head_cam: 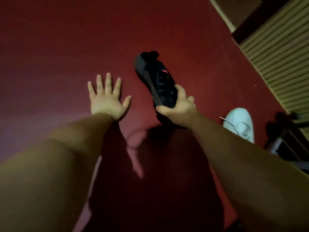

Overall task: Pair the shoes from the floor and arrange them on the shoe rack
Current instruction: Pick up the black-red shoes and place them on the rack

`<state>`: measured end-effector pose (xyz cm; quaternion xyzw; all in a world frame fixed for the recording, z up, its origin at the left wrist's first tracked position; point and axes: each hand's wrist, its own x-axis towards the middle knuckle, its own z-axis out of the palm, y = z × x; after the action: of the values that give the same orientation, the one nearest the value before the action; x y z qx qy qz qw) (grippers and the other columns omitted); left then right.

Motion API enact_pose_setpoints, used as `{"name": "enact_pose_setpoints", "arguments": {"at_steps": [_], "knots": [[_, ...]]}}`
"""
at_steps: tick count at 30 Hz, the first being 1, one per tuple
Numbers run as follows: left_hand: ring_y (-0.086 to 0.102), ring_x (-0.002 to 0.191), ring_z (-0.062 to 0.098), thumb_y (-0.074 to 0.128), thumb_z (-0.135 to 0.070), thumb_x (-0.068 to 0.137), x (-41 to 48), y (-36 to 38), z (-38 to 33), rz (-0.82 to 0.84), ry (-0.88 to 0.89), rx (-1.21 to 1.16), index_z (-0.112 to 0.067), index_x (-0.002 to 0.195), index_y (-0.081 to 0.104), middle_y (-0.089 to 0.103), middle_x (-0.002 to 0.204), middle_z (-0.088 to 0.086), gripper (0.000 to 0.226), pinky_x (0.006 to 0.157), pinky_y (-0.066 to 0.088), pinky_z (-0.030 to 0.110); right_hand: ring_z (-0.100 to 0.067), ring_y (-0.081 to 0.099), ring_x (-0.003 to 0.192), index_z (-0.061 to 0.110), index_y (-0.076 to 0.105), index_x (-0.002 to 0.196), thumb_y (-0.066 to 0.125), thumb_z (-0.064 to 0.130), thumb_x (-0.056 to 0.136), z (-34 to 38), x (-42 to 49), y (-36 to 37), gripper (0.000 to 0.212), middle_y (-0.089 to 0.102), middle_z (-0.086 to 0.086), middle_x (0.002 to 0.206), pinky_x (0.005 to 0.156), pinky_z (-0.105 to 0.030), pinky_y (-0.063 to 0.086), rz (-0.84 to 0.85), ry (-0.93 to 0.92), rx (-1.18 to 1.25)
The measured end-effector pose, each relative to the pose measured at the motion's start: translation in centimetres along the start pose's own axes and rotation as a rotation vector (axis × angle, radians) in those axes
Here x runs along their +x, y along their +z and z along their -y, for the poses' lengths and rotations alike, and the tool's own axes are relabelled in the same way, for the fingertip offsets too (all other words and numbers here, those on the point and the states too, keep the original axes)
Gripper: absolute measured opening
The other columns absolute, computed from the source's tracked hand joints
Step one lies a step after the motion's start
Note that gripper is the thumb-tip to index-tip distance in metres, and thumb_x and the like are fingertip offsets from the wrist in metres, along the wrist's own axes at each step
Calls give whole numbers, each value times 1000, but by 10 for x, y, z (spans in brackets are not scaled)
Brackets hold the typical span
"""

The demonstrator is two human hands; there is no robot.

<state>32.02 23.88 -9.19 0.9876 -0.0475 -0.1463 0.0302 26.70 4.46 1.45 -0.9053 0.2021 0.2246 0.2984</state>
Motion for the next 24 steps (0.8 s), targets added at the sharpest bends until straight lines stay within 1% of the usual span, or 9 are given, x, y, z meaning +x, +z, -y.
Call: {"name": "enact_pose_setpoints", "arguments": {"at_steps": [4,6,8,12,15,17,21,22,24], "knots": [[-14,144,32,25,-61,93,-16,-26,-10,202,-49,18,-26,151,-4,-13,158,5,74,117,-3,49,-30,34,127,42,10,145,74,43,73,-54,-72,-22,96,28,-10,134,106,-35,32,-45,-33,25],[-14,144,33,30,-60,93,-32,-31,-27,225,-56,93,-24,151,-3,-9,159,6,76,117,-2,48,-29,35,127,41,14,145,77,41,71,-84,-109,-30,97,29,-11,132,106,-32,30,-92,-39,29],[-14,144,33,32,-62,92,-51,-36,-52,241,5,133,-23,151,-3,-7,159,7,79,117,-3,47,-29,35,127,38,17,145,78,37,69,-113,-143,-37,98,31,-11,130,107,-32,29,-149,-33,46],[-14,144,33,33,-60,93,-96,-41,-117,251,196,201,-21,151,-3,-5,159,7,79,116,-3,47,-31,30,130,34,17,147,79,31,70,-171,-210,-56,99,29,-12,134,108,-32,25,-232,32,69],[-11,144,32,33,-58,94,-130,-51,-178,266,366,257,-20,152,-2,-3,159,8,78,117,0,45,-30,28,130,34,15,147,78,28,70,-212,-259,-69,99,27,-12,136,102,-28,24,-284,65,100],[-7,145,32,35,-57,94,-158,-55,-220,265,531,305,-18,151,-1,1,159,9,78,117,3,43,-29,28,130,35,15,147,78,29,70,-241,-294,-74,100,27,-11,137,102,-27,22,-338,109,118],[11,144,30,38,-55,93,-234,-61,-289,218,971,444,-15,151,2,14,156,12,80,116,13,35,-29,29,128,34,17,147,79,32,68,-301,-360,-59,100,27,-10,137,100,-27,23,-488,230,152],[12,144,30,38,-56,93,-256,-59,-300,243,1032,458,-15,151,0,15,156,13,81,115,14,34,-28,28,128,34,17,146,78,33,68,-315,-374,-51,100,26,-10,137,100,-28,24,-531,272,187],[8,145,31,36,-62,90,-297,-45,-317,331,1070,467,-18,150,-9,11,156,15,87,116,12,36,-28,27,129,32,19,146,78,32,68,-341,-396,-32,99,27,-12,139,104,-34,26,-633,364,264]]}}
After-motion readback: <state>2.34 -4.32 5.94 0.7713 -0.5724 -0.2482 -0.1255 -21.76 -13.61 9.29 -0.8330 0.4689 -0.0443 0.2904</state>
